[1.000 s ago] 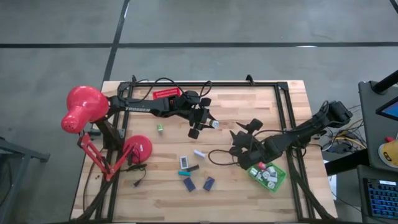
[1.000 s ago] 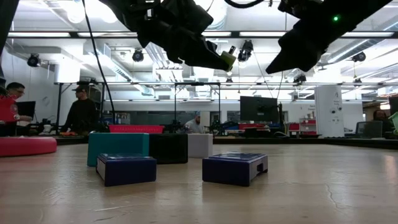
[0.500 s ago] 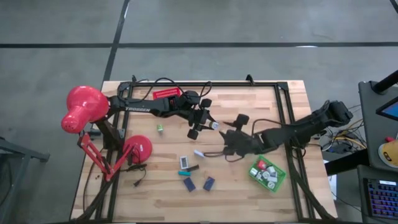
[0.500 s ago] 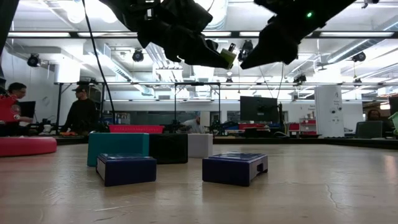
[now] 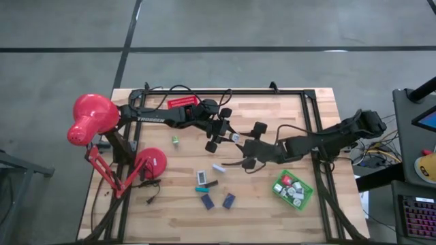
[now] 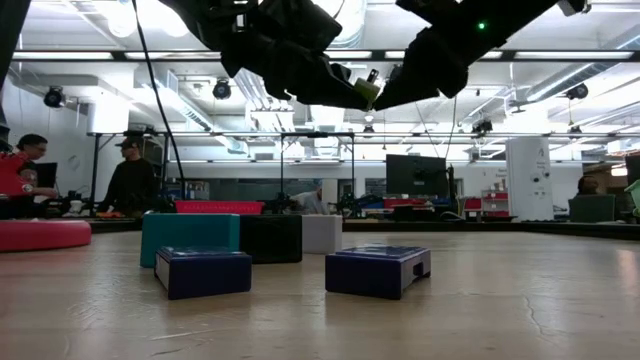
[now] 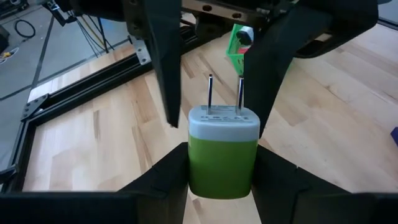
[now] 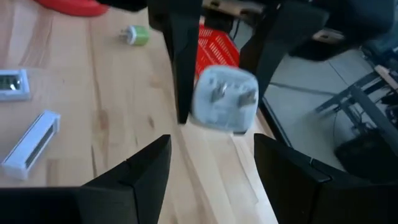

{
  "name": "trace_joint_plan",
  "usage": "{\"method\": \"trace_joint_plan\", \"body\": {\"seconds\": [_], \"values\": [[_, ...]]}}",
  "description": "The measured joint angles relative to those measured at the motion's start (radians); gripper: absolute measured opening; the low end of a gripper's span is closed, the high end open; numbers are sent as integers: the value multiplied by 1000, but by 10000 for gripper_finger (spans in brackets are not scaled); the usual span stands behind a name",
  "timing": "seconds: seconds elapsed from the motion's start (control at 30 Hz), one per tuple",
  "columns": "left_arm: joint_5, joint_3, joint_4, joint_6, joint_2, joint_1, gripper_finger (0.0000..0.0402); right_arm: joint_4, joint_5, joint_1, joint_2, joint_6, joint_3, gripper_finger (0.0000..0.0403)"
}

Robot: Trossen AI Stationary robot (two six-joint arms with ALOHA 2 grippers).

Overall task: Pick & Place Office items
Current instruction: Put the right green charger adapter into the green bin

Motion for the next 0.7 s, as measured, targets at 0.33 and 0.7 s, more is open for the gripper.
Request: {"method": "trace_joint_plan", "body": {"seconds": [0.33,0.7], "values": [[0,0,-1,0,0,0,145,69,-37,1,-16,-65,0,224],[-1,-14,0,0,0,0,145,126,-62,-5,-18,-99,0,224]]}}
